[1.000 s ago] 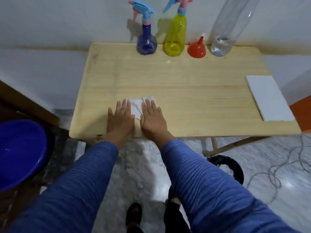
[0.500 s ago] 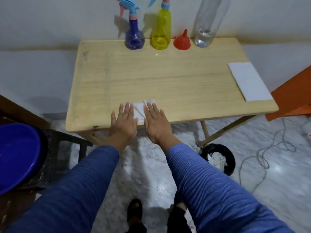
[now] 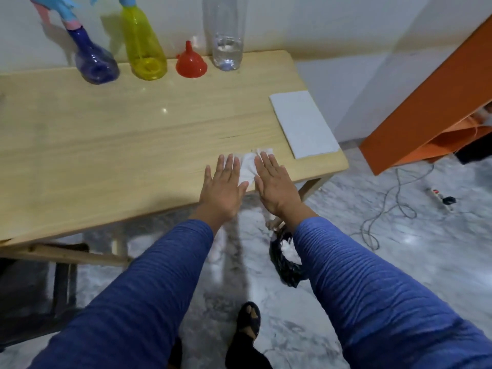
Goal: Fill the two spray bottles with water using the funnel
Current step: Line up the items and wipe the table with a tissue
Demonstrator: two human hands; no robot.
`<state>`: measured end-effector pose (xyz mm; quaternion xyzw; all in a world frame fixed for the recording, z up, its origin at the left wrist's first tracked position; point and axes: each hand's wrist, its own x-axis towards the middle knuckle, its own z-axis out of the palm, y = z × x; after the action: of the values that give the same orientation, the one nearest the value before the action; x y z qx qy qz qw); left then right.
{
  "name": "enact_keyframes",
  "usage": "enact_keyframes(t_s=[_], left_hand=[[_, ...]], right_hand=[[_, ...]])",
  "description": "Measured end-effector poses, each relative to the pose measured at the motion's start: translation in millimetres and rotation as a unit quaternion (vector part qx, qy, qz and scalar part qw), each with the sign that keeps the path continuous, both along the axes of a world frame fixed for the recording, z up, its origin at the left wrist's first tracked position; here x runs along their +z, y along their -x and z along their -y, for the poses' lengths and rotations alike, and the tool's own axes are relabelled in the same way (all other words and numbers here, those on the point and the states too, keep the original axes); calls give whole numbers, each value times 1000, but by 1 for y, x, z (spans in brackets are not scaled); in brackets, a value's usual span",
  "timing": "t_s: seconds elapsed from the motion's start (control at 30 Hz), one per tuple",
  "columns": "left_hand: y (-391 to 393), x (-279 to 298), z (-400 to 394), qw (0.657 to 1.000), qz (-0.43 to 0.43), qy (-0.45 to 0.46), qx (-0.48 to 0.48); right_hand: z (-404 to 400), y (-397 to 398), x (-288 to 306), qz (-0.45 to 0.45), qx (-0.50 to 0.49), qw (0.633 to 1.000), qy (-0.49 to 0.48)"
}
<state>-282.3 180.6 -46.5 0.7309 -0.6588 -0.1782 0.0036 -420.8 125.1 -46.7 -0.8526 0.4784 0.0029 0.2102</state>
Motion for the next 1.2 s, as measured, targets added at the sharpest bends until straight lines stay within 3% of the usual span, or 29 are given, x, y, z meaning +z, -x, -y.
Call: enact_keyframes(t_s=[0.1, 0.17, 0.33, 0.47, 0.63, 0.77, 1.0, 1.2], left_hand=[[-5, -8, -1, 999, -27, 37, 1], [-10, -9, -7, 995, -64, 82, -3], [-15, -8, -18, 986, -91, 132, -38], [-12, 1, -24, 975, -151, 164, -17], [9, 26, -30, 951, -282, 124, -24], [41, 46, -28, 922, -377, 75, -48], [124, 61, -20, 890, -440, 49, -113], [193, 32, -2, 905, -410, 28, -112]], right_hand=[[4, 16, -8, 170, -8, 985, -5], [2, 25, -12, 222, -24, 975, -1], [-6, 34, -20, 265, -54, 961, 58], [-20, 38, -4, 275, -141, 951, 23], [-53, 72, 31, 350, -267, 891, -110], [-84, 108, 56, 417, -332, 833, -148], [-115, 170, 74, 440, -451, 774, -64], [-114, 229, 36, 413, -527, 742, -32]])
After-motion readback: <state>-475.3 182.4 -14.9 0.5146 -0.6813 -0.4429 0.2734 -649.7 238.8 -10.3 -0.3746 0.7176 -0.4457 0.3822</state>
